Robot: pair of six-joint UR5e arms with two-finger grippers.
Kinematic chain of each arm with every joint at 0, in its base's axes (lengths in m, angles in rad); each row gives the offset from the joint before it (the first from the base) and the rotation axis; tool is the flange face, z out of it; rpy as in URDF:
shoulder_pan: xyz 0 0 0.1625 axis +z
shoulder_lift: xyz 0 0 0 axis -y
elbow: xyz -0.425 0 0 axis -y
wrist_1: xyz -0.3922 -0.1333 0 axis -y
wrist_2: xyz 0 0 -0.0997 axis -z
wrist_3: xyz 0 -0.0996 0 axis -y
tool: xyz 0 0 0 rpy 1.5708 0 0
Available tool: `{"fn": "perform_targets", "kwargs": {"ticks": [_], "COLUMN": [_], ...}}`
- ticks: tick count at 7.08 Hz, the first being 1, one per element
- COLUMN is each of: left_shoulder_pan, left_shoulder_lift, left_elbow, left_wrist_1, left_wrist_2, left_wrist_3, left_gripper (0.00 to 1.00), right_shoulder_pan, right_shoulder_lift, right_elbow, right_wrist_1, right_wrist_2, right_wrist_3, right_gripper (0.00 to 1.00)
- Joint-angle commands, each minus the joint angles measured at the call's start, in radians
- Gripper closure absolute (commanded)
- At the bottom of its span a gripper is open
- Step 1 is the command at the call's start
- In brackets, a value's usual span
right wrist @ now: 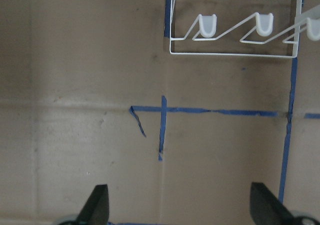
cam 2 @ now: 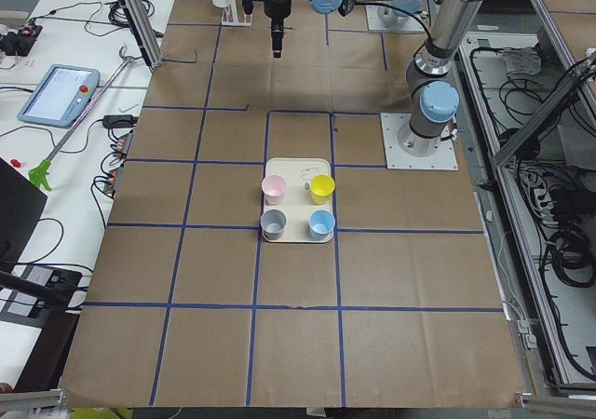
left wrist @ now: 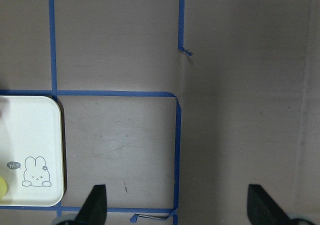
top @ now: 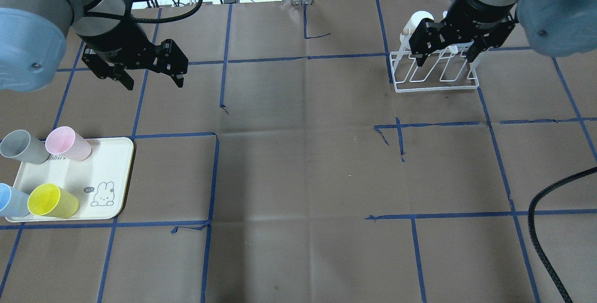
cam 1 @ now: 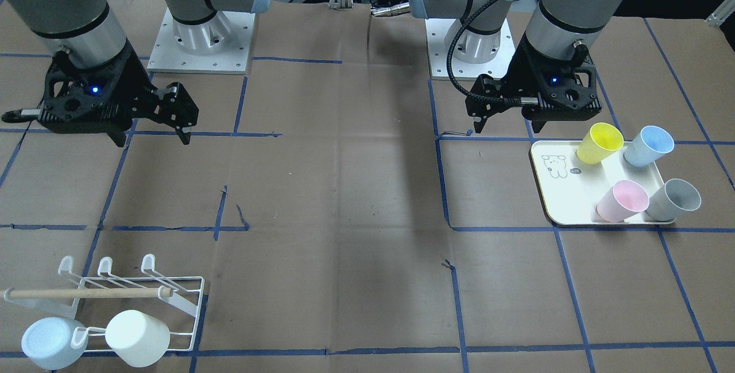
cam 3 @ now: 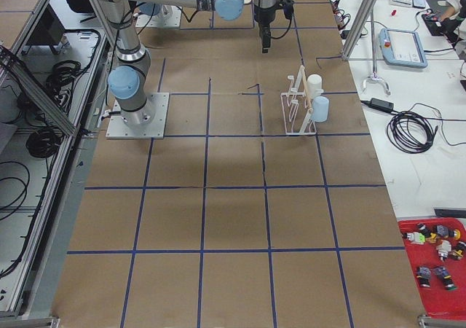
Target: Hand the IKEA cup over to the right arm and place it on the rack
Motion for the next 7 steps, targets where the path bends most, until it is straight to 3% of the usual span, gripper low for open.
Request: {"fn": "perform_targets", "kwargs": {"ticks": [1, 3, 7], "left_shoulder_pan": [0.001, 0.001, 0.001], "left_shoulder_lift": [0.0, 0.0, 0.0], "left_elbow": [-0.001, -0.001, -0.001], "left_wrist_1": [0.0, 0.0, 0.002], "left_wrist_2": [0.001, 0.001, 0.001], "left_wrist_3": [0.016, 0.016, 0.016], "left_gripper": [0.0, 0.0, 0.0], "right_shoulder_pan": [0.035, 0.048, 0.05], "right_shoulder_lift": [-0.129, -0.244, -0.196], "right_elbow": [0.068, 0.125, 0.109], "right_wrist_1": [0.099, 0.125, 0.126], "right_wrist_2": [-0.019, -0.015, -0.005], "right_wrist_3": [0.028, 0.028, 0.022], "right_gripper": [0.0, 0.0, 0.0]}}
